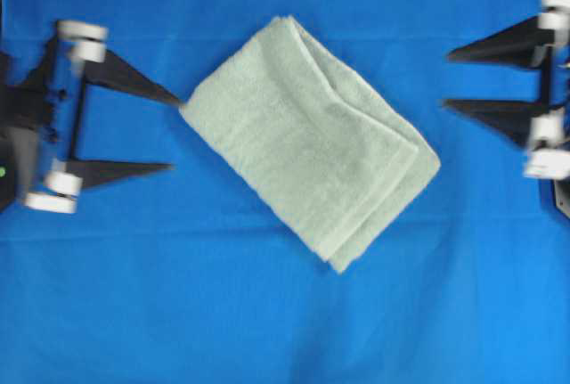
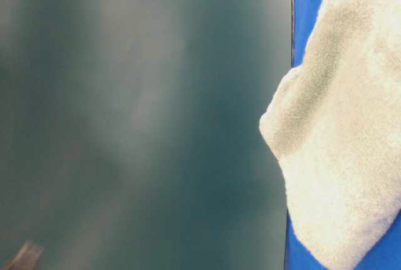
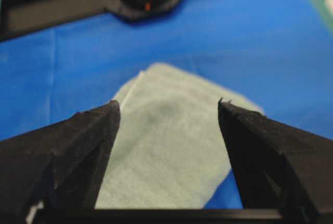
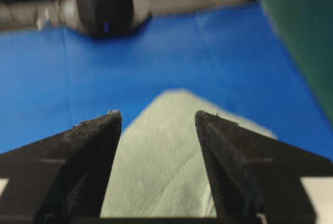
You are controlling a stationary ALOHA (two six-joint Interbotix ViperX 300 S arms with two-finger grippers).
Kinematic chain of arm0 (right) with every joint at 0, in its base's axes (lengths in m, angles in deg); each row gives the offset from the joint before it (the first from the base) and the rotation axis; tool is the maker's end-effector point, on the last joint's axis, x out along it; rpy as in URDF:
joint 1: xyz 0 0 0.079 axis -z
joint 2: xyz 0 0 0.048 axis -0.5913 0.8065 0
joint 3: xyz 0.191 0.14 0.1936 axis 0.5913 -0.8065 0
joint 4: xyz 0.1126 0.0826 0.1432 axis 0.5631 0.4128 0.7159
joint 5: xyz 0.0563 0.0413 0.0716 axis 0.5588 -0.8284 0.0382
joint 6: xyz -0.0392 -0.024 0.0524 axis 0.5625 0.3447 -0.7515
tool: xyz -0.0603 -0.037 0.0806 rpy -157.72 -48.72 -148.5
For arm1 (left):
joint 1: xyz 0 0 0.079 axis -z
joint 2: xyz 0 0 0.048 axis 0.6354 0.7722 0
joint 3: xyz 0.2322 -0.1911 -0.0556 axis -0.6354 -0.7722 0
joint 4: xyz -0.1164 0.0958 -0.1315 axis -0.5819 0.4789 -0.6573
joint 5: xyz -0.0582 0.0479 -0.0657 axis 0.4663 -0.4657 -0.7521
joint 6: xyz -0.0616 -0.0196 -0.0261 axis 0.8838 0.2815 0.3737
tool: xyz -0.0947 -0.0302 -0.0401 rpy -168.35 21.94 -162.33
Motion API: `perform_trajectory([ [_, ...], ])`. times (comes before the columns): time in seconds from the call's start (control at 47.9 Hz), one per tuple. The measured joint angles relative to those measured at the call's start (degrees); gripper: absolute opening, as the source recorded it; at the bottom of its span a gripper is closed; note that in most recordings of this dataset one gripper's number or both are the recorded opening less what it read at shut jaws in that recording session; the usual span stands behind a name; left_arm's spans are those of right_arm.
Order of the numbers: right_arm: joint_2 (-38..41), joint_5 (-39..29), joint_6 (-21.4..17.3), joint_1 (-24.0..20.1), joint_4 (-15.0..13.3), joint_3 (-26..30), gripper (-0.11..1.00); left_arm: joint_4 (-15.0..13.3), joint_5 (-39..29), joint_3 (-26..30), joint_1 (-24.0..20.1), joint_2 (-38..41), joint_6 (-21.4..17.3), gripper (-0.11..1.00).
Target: Fold a bath towel.
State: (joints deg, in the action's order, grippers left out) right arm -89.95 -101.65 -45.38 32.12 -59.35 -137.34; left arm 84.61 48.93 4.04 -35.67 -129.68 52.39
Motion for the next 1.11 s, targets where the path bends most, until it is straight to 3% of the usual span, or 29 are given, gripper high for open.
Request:
perform_trajectory([
  [0.376,-18.54,-1.93,1.41,-0.18,0.09,-11.95,0.62,0.0,0.09,-13.36,-0.18,-19.16,5.63,0.73],
  [0.71,-26.63,-3.52,-0.79,-0.18,0.88,-20.74,0.6,0.0,0.0,-29.53,-4.48,-38.32,11.78,0.73],
  [1.106,-27.16,-3.52,-1.76,0.09,0.97,-22.41,0.59,0.0,-1.93,-31.9,-5.01,-40.69,12.57,0.73],
])
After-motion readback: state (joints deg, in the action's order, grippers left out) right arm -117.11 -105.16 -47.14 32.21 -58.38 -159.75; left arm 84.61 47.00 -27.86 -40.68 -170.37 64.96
